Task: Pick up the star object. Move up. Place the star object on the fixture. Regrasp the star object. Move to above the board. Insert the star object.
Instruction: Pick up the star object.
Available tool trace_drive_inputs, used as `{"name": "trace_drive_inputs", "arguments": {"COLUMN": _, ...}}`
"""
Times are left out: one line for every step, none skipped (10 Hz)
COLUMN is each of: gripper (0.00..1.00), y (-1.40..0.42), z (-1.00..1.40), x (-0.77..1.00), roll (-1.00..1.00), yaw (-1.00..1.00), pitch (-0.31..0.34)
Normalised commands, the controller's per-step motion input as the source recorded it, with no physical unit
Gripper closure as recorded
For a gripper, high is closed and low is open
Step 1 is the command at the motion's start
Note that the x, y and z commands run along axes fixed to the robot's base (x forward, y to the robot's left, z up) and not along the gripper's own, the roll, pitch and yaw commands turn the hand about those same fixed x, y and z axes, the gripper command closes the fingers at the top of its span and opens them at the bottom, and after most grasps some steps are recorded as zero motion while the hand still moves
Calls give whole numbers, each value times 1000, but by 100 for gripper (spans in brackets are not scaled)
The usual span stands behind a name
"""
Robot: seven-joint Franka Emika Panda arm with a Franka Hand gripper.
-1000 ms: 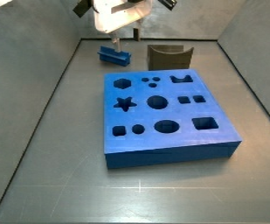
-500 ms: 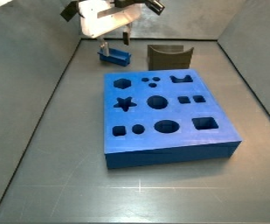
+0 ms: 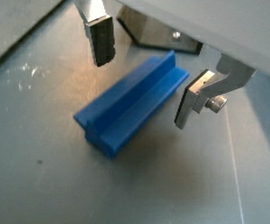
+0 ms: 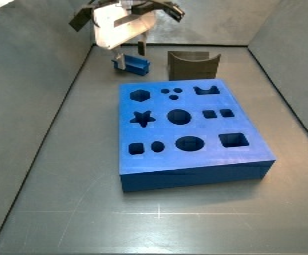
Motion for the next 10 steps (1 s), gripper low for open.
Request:
{"name": "trace_drive_inputs", "arguments": {"gripper": 100, "y": 0, "z": 0, "x": 0, "roll": 0, "yaw": 0, "pitch": 0}}
{"name": "trace_drive_inputs", "arguments": {"gripper": 100, "y": 0, "z": 0, "x": 0, "roll": 3, "yaw": 0, "pitch": 0}}
{"name": "trace_drive_inputs", "arguments": {"gripper": 100, "y": 0, "z": 0, "x": 0, "roll": 0, "yaw": 0, "pitch": 0}}
{"name": "trace_drive_inputs", "arguments": {"gripper": 100, "y": 0, "z": 0, "x": 0, "roll": 0, "yaw": 0, "pitch": 0}}
{"name": "trace_drive_inputs", "arguments": {"gripper": 100, "y": 0, "z": 0, "x": 0, "roll": 0, "yaw": 0, "pitch": 0}}
{"name": "trace_drive_inputs", "arguments": {"gripper": 100, "y": 0, "z": 0, "x": 0, "roll": 0, "yaw": 0, "pitch": 0}}
{"name": "trace_drive_inputs", "arguments": {"gripper": 100, "y": 0, "z": 0, "x": 0, "roll": 0, "yaw": 0, "pitch": 0}}
{"name": "trace_drive_inputs", "arguments": {"gripper": 100, "y": 0, "z": 0, "x": 0, "roll": 0, "yaw": 0, "pitch": 0}}
{"name": "trace_drive_inputs", "arguments": {"gripper": 100, "y": 0, "z": 0, "x": 0, "roll": 0, "yaw": 0, "pitch": 0}}
{"name": "trace_drive_inputs", "arguments": {"gripper": 100, "y": 0, "z": 0, "x": 0, "roll": 0, "yaw": 0, "pitch": 0}}
